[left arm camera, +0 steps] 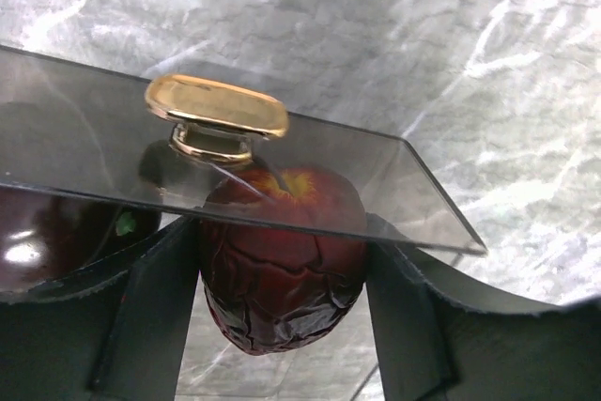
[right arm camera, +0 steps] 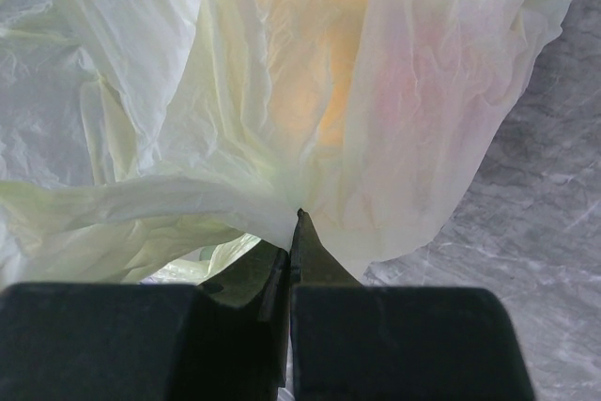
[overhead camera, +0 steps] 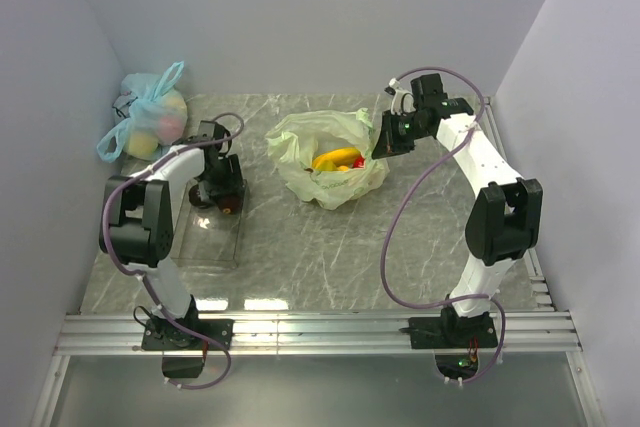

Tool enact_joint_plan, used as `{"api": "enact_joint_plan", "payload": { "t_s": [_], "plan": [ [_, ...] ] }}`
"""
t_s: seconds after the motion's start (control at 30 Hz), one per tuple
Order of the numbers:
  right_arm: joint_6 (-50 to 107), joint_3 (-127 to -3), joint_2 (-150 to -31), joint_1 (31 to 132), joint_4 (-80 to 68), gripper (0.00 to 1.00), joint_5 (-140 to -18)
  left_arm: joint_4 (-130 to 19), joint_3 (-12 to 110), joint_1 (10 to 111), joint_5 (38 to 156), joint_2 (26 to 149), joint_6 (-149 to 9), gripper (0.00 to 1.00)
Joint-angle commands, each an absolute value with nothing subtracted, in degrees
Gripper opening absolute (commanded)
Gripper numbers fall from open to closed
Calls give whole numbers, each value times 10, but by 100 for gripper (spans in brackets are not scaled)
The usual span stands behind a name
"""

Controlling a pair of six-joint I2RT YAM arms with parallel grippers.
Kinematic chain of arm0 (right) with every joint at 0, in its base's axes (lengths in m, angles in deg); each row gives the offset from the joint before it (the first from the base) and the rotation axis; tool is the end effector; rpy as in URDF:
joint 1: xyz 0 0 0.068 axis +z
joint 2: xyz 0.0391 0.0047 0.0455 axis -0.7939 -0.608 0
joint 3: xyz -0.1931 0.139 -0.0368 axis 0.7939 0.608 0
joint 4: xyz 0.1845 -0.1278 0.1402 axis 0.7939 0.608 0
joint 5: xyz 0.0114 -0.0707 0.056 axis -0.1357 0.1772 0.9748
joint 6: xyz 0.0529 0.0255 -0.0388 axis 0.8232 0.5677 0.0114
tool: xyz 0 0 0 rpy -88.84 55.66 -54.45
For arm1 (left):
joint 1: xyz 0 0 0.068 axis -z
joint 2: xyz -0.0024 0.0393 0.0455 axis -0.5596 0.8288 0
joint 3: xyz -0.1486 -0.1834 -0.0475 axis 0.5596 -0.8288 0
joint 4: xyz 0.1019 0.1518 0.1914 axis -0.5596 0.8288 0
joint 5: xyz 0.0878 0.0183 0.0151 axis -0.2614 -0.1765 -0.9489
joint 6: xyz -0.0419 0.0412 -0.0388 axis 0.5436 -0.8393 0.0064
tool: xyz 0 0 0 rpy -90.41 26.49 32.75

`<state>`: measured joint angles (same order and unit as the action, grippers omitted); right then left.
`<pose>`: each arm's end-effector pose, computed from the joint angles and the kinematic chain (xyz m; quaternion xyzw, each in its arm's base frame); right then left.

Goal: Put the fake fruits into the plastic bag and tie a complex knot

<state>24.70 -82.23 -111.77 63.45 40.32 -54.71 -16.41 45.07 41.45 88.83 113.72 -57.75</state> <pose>0.3793 0.1043 0.2525 -0.1405 0.9134 0.2987 0.2381 0.3480 -0.0454 0.1271 -0.1433 0.9753 -0.0456 0.1620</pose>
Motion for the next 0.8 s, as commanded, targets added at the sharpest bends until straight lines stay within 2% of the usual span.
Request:
{"api": "enact_joint_plan", "payload": {
  "t_s": [0.0,0.07,0.17,0.23,0.33,0.43,0.6,0.77],
  "plan": [
    [237,-852,-1121,635,403,0,-546,-148,502,414,911,1107,-601,65],
    [236,-855,-1122,635,403,0,-545,-125,530,414,919,1077,-605,57],
    [234,-848,-1116,635,394,0,-544,-101,608,419,943,1047,-615,52],
    [235,-841,-1112,635,391,0,-544,-119,677,424,976,1038,-633,43],
    [244,-824,-1111,636,377,0,-535,-150,763,452,1004,1049,-658,36],
    [250,-816,-1115,639,369,0,-530,-187,824,502,1024,1078,-683,34],
    [249,-828,-1122,639,372,0,-527,-252,874,549,1164,1125,-709,26],
    [258,-824,-1125,640,363,0,-524,-244,871,622,1184,1186,-737,27]
  ]
}}
